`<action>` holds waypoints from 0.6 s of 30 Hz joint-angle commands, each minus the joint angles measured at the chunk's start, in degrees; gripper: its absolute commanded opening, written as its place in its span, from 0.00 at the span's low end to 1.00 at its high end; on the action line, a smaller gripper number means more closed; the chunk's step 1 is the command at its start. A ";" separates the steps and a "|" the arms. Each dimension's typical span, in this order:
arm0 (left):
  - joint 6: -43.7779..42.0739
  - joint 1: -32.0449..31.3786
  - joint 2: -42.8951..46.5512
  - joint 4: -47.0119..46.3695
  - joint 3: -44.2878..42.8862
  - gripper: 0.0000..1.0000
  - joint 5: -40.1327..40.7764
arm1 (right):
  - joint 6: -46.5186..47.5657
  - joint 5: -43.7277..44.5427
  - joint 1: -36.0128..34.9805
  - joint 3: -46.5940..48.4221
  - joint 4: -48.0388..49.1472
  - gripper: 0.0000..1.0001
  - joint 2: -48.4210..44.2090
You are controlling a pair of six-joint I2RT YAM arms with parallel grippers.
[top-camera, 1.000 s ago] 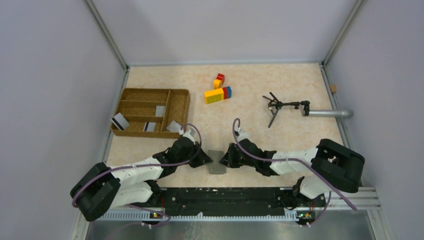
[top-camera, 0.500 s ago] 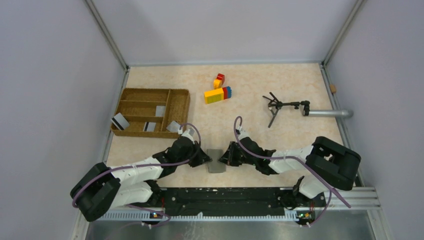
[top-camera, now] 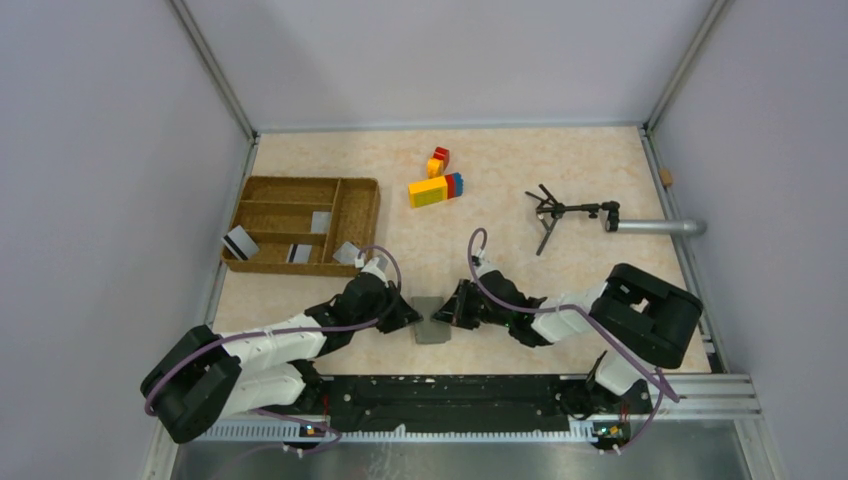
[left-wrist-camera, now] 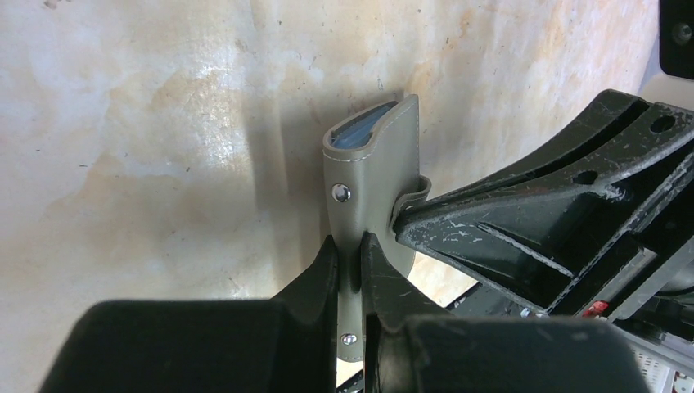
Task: Put the credit cards into the card holder
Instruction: Close the card holder at the center of the board.
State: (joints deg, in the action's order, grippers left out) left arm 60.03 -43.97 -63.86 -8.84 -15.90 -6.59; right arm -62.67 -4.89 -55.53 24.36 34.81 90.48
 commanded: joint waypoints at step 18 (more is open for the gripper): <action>-12.11 2.04 4.31 16.99 -9.49 0.76 0.85 | 17.24 -1.13 2.81 10.48 -24.81 0.44 -12.73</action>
State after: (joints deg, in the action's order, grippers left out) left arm 53.49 -43.46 -63.16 1.13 -20.97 -6.81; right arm -52.66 -7.66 -53.39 29.78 20.29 83.70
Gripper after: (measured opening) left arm 0.640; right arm 0.338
